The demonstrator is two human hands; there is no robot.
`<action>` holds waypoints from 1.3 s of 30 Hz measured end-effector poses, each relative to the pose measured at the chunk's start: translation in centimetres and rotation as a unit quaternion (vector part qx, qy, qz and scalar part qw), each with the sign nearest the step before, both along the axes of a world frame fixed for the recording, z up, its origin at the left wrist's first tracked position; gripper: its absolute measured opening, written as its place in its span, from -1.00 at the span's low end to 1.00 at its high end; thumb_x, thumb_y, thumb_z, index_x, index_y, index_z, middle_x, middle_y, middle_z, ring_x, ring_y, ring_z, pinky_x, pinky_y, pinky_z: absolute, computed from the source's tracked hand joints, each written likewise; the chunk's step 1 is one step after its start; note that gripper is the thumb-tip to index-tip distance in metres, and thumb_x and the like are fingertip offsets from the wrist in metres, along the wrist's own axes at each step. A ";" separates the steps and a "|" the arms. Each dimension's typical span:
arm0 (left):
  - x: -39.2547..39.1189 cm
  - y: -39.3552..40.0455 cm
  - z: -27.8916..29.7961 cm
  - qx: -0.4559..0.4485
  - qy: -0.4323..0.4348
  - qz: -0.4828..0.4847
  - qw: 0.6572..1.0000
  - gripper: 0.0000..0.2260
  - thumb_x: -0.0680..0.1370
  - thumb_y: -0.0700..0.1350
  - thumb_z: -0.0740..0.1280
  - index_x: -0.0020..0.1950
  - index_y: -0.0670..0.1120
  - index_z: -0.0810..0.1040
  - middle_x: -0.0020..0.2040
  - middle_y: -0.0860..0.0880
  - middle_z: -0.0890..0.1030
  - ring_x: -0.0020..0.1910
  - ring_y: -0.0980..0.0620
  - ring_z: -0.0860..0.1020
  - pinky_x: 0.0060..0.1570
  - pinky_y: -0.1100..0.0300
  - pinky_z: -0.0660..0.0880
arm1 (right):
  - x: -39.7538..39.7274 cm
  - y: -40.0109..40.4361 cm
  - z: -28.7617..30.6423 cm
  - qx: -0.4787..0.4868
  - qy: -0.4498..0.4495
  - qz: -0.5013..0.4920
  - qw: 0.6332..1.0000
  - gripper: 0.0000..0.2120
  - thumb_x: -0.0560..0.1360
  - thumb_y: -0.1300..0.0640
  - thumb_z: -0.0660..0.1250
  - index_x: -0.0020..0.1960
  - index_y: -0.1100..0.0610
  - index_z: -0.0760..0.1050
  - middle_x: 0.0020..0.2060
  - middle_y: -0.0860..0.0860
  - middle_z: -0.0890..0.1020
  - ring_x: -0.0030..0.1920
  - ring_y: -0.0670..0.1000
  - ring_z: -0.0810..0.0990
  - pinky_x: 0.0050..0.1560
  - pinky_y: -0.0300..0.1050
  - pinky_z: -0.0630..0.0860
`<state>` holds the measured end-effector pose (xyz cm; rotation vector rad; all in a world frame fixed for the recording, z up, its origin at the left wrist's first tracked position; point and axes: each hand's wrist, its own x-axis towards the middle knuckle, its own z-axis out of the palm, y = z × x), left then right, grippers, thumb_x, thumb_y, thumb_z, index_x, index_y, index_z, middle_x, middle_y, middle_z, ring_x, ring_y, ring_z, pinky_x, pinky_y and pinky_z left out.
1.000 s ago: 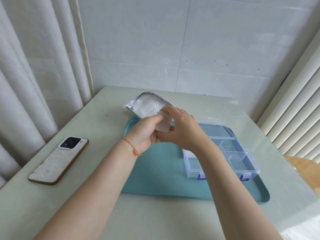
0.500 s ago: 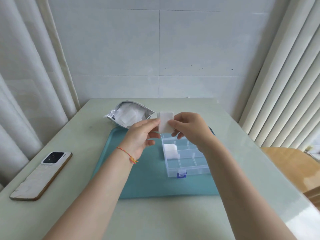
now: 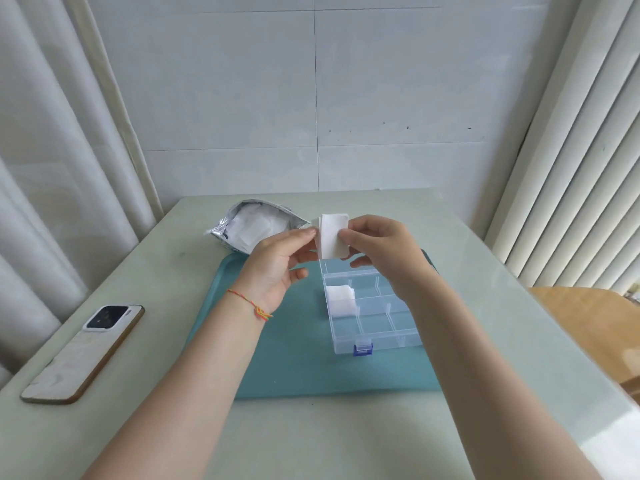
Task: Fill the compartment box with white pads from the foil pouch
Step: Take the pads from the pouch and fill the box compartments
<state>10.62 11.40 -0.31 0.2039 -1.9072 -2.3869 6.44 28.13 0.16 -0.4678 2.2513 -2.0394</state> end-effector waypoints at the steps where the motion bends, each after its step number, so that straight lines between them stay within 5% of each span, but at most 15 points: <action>1: -0.1 0.0 -0.1 -0.006 0.005 0.021 1.000 -0.92 0.56 -0.13 0.35 -0.10 -0.05 0.61 -0.22 0.02 0.64 -0.24 0.10 0.60 -0.40 0.28 0.34 | -0.1 0.0 -0.1 -0.008 -0.004 -0.007 1.000 -0.95 0.52 0.22 0.38 -0.11 0.17 0.59 -0.30 0.02 0.67 -0.27 0.00 0.62 -0.18 -0.08 0.58; 6: -0.6 0.0 -0.9 -0.069 0.015 0.114 0.991 -0.90 0.54 -0.19 0.40 -0.18 -0.10 0.64 -0.29 -0.02 0.65 -0.28 0.06 0.63 -0.41 0.25 0.50 | -0.3 0.5 -0.4 -0.029 -0.034 0.016 0.999 -0.94 0.53 0.20 0.38 -0.07 0.19 0.59 -0.21 0.06 0.64 -0.18 0.00 0.62 -0.10 -0.08 0.57; 14: 0.0 0.0 -0.7 -0.019 0.029 0.011 0.999 -0.79 0.60 -0.28 0.27 -0.16 -0.12 0.63 -0.28 -0.04 0.69 -0.31 0.04 0.65 -0.35 0.22 0.58 | -0.2 -0.2 -1.0 0.004 -0.056 0.038 0.998 -0.93 0.53 0.20 0.39 -0.07 0.22 0.58 -0.15 0.11 0.66 -0.11 0.06 0.64 0.11 0.05 0.57; 26: -0.4 -0.6 -1.2 -0.011 0.007 -0.027 1.000 -0.81 0.62 -0.12 0.29 0.03 -0.21 0.63 -0.15 -0.15 0.68 -0.22 -0.07 0.67 -0.29 0.14 0.60 | -0.2 -0.5 -1.1 0.007 -0.060 0.011 0.998 -0.92 0.49 0.25 0.43 -0.14 0.20 0.54 -0.27 0.06 0.65 -0.24 0.01 0.63 -0.07 -0.07 0.61; 32: -0.9 0.2 -2.6 -0.087 -0.003 0.012 0.996 -0.89 0.60 -0.19 0.33 -0.05 -0.20 0.61 -0.22 -0.15 0.65 -0.37 -0.03 0.63 -0.39 0.20 0.57 | -0.7 -0.1 -1.6 0.107 -0.011 -0.031 0.994 -0.82 0.47 0.28 0.40 -0.06 0.13 0.40 -0.27 0.10 0.64 -0.42 0.01 0.53 -0.22 -0.09 0.52; 39: -1.5 -0.1 -4.8 -0.287 -0.065 -0.024 0.955 -0.87 0.51 -0.22 0.39 0.04 -0.06 0.61 -0.21 -0.06 0.60 -0.37 0.03 0.62 -0.40 0.22 0.50 | -1.3 0.6 -2.7 0.208 -0.037 -0.035 0.977 -0.89 0.47 0.32 0.37 -0.10 0.16 0.63 -0.41 0.06 0.59 -0.51 -0.09 0.50 -0.45 -0.35 0.37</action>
